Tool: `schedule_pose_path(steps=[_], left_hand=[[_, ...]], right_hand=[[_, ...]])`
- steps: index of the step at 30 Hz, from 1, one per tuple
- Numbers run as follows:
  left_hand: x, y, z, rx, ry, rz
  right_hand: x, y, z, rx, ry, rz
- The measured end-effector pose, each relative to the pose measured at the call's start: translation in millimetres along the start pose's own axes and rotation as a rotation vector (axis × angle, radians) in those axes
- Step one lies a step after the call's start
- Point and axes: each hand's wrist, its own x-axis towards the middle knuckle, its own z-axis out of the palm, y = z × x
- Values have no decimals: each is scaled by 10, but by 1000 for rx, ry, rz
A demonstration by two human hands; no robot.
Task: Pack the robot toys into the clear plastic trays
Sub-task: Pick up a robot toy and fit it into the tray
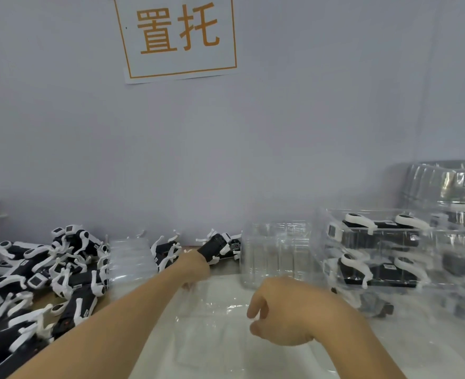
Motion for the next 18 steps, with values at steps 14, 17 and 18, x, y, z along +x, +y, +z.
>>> schedule_pose_path(steps=[14,17,18], left_hand=[[21,-95,22,-243,158,12],[-24,-69,-87,-149,394,98],[-24,-49,-142,-173,458,128]], right_hand=[[12,-5,14,20,-13,-14],[21,-2,17,25,-13,-14],[22,2,17,29,-11,-15]])
